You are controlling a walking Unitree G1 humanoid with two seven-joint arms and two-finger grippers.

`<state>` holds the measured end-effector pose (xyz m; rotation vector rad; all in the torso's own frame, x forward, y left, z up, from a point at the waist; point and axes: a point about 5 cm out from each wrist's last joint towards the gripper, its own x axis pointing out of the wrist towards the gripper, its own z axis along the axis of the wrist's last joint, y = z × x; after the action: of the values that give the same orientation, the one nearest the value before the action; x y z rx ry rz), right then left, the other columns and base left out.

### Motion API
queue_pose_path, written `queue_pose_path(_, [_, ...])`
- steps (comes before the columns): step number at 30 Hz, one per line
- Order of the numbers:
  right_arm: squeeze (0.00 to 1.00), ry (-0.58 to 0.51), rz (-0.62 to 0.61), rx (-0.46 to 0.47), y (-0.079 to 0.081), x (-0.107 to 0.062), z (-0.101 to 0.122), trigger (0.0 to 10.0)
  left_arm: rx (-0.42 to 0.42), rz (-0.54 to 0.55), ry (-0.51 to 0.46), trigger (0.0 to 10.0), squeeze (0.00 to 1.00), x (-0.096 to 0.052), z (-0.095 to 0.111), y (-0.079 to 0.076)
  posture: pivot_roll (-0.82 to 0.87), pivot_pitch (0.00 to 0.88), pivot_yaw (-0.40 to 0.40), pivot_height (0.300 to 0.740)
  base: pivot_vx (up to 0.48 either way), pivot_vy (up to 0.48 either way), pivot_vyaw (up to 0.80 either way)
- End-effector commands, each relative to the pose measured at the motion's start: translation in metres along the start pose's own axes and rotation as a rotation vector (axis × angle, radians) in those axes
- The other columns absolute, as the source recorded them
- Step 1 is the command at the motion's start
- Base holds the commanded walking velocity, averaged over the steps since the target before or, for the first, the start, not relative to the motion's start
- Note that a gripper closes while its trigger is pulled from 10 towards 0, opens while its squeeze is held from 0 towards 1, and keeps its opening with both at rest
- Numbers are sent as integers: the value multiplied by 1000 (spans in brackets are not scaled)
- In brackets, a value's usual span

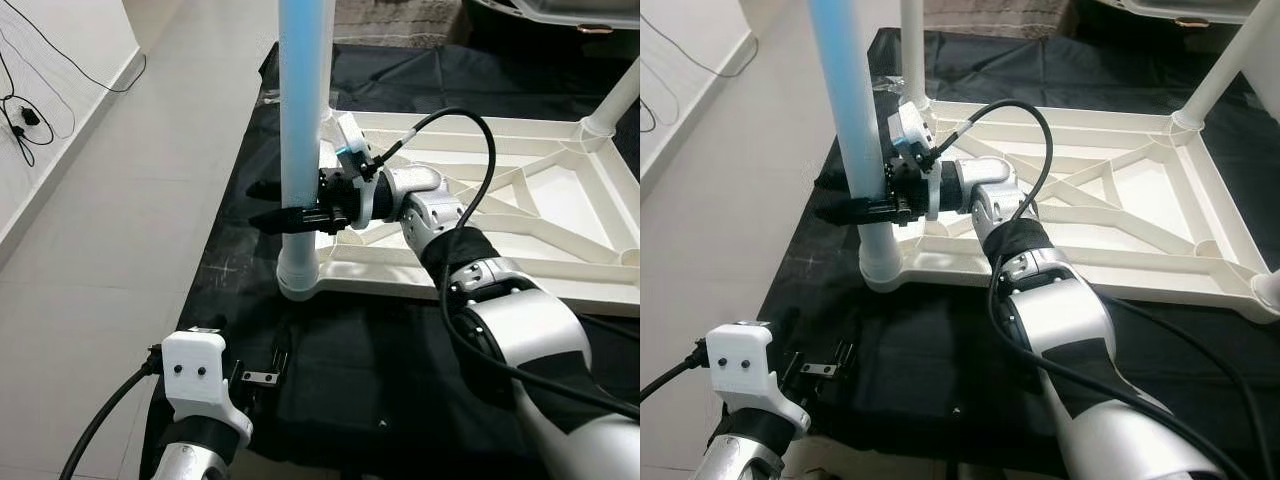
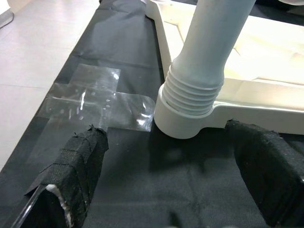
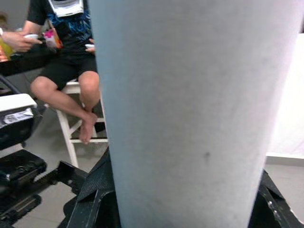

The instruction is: Building children table

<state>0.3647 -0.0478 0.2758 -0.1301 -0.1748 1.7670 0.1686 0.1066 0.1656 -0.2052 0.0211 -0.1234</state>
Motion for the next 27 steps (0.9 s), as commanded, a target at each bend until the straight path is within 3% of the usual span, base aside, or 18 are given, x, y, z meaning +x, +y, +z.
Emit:
queue_pose_path(1, [0,31,58,92,8,8,-22,10000,3,2,24,10000,0,-2,-5,-1,151,242,-55,740,0,0,0])
queue_pose_path(10, [0,30,96,80,13,18,-30,10000,5,1,23,10000,0,-2,-4,-1,150,243,-50,740,0,0,0])
queue_pose_path(16, [0,110,103,41,15,19,-40,10000,5,-2,21,10000,0,-1,-4,-1,149,243,-53,740,0,0,0])
queue_pose_path(21, [0,241,-16,68,12,17,-55,10000,9,0,19,10000,0,0,-4,1,145,242,-47,740,0,0,0])
queue_pose_path(27, [0,283,-179,109,4,17,-60,10000,12,-3,15,10000,0,2,-3,1,144,240,-46,740,0,0,0])
